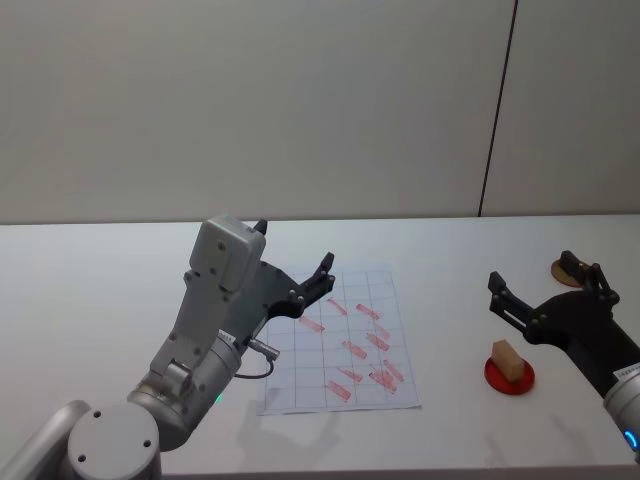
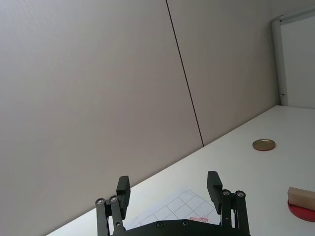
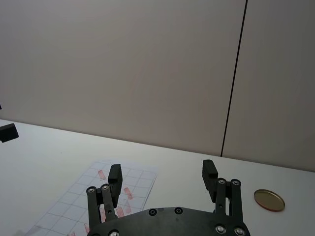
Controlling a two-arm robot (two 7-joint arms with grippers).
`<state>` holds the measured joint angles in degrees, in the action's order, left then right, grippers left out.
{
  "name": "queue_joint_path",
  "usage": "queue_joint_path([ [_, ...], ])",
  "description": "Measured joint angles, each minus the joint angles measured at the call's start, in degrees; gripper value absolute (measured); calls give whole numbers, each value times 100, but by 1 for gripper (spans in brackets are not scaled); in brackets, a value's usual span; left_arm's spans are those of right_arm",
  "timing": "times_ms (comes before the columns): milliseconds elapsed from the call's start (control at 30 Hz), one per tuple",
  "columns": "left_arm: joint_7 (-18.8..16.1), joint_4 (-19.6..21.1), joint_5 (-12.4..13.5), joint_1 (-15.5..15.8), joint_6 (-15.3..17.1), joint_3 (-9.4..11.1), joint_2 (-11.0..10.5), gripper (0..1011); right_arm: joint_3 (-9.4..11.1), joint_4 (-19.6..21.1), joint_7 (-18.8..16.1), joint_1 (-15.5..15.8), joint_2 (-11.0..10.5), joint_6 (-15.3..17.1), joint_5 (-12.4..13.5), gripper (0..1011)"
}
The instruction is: Use the one hand to pick up the stamp and affix it onto the A4 paper.
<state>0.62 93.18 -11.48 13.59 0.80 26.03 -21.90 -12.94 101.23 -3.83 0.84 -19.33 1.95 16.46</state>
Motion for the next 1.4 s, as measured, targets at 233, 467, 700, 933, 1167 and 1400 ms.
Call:
queue_joint_path([
  [233, 0, 0, 0, 0, 0, 0, 0, 993, 0, 0, 0, 0, 0, 0, 0, 1001],
  [467, 0, 0, 0, 0, 0, 0, 0, 993, 0, 0, 0, 0, 0, 0, 0, 1001],
  [700, 0, 0, 0, 0, 0, 0, 0, 993, 0, 0, 0, 0, 0, 0, 0, 1001],
  [933, 0, 0, 0, 0, 0, 0, 0, 993, 0, 0, 0, 0, 0, 0, 0, 1001],
  [1167, 0, 0, 0, 0, 0, 0, 0, 993, 0, 0, 0, 0, 0, 0, 0, 1001],
  [1400, 0, 0, 0, 0, 0, 0, 0, 993, 0, 0, 0, 0, 0, 0, 0, 1001],
])
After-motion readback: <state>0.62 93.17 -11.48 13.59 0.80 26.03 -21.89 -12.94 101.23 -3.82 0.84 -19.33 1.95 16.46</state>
